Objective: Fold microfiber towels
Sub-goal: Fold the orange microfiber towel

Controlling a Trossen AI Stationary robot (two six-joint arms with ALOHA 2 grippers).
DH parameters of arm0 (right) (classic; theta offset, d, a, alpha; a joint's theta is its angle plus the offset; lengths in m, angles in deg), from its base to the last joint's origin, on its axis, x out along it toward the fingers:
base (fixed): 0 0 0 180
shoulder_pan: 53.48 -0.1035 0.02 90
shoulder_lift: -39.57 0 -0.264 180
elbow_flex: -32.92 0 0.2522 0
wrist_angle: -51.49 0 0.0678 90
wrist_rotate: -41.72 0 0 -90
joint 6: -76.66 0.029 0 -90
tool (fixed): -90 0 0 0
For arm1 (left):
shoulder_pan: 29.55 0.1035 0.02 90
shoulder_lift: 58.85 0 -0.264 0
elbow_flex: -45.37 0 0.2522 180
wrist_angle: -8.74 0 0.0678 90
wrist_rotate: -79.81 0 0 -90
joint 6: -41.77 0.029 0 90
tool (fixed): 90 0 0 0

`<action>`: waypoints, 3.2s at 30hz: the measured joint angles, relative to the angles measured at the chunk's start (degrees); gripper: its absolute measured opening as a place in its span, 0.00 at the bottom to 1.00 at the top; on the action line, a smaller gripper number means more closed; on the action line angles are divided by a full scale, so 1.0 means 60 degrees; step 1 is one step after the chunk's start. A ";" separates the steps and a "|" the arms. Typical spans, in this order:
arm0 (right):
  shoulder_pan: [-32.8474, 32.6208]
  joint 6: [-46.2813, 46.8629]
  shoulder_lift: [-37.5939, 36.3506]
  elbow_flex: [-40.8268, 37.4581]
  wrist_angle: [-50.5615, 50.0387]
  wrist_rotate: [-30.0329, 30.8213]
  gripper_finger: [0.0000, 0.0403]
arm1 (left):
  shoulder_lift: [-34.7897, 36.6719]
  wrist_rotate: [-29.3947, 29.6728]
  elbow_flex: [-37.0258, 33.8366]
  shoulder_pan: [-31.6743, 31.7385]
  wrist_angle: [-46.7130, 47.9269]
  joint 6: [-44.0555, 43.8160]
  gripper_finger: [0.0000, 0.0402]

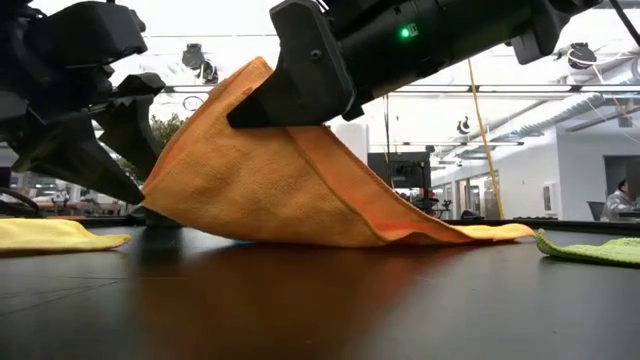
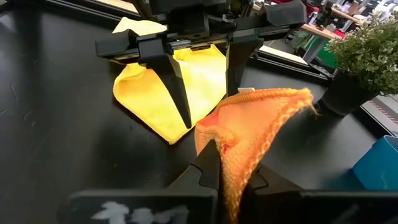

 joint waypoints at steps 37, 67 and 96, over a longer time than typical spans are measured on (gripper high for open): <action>-0.1523 -0.0142 -0.0007 0.0007 -0.0397 -0.2508 0.00 | -0.0627 -0.1383 0.2529 -0.1764 0.0178 -0.1402 0.00; -0.2659 0.2263 -0.1078 -0.1234 -0.2211 0.3514 0.00 | -0.2513 -0.1900 0.5661 0.0594 0.3800 0.1133 0.02; -0.1454 0.3044 -0.1581 -0.4776 0.2773 0.3158 0.00 | -0.2681 -0.4554 0.5646 0.4394 0.3372 0.4179 0.01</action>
